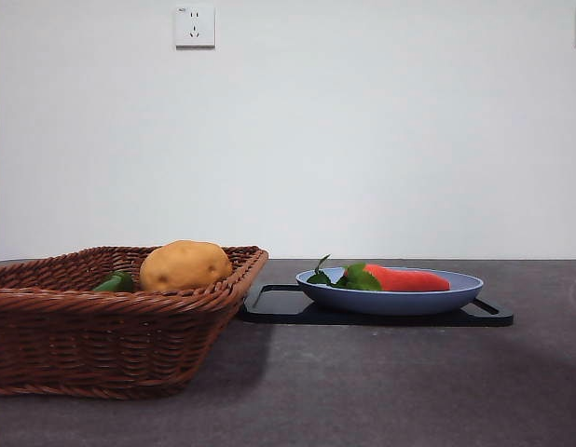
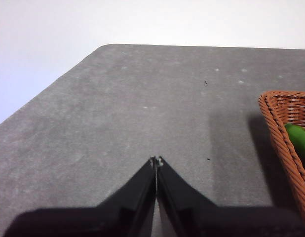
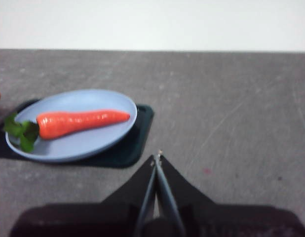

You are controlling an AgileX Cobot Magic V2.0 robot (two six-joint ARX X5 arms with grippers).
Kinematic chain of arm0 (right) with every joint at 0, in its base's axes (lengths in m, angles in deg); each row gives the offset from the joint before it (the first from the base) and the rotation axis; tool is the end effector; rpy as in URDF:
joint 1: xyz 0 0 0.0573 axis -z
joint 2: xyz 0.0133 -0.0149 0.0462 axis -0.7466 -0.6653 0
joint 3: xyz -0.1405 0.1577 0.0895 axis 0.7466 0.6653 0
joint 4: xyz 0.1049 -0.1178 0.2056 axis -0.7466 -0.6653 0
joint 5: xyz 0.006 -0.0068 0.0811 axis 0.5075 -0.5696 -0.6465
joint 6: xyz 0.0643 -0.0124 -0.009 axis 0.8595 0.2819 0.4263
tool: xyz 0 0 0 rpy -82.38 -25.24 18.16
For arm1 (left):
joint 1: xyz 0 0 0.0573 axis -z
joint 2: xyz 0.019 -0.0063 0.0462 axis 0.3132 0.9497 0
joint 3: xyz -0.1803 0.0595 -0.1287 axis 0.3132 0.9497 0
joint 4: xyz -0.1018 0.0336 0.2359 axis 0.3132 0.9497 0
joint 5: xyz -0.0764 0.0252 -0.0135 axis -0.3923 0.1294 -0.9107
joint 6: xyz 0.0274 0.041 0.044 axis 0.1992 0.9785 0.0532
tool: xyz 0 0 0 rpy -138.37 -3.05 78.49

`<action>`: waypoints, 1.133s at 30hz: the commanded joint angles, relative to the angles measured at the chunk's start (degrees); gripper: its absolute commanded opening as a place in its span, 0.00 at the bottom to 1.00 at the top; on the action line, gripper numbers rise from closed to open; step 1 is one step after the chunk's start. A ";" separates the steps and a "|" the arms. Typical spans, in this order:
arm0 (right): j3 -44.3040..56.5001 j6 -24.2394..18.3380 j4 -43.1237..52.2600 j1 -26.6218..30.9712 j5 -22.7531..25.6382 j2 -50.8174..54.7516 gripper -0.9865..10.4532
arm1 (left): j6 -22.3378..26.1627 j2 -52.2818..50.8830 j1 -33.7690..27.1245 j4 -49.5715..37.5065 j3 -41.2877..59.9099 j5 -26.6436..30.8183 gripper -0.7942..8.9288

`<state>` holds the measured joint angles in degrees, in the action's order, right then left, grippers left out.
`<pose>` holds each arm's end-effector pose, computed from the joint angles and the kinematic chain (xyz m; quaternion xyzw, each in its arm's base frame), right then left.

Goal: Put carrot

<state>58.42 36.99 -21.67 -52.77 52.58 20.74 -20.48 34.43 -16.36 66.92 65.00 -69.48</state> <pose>0.1545 0.0149 0.1594 -0.0095 0.0833 0.0695 0.9941 0.1536 0.0058 0.1505 -0.0143 0.0902 0.0999 0.9908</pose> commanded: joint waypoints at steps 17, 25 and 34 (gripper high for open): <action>2.82 6.97 0.26 0.04 0.81 2.12 0.10 | -0.35 -0.20 -0.11 -0.35 0.44 0.00 0.09; 2.80 6.97 0.28 0.02 0.81 2.23 0.10 | -0.35 -0.20 -0.11 -0.35 0.44 0.00 0.09; 2.80 6.97 0.28 0.02 0.81 2.23 0.10 | -0.35 -0.20 -0.11 -0.35 0.44 0.00 0.09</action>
<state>60.67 43.37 -21.62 -52.77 53.19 22.69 -20.48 34.43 -16.36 66.92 65.00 -69.48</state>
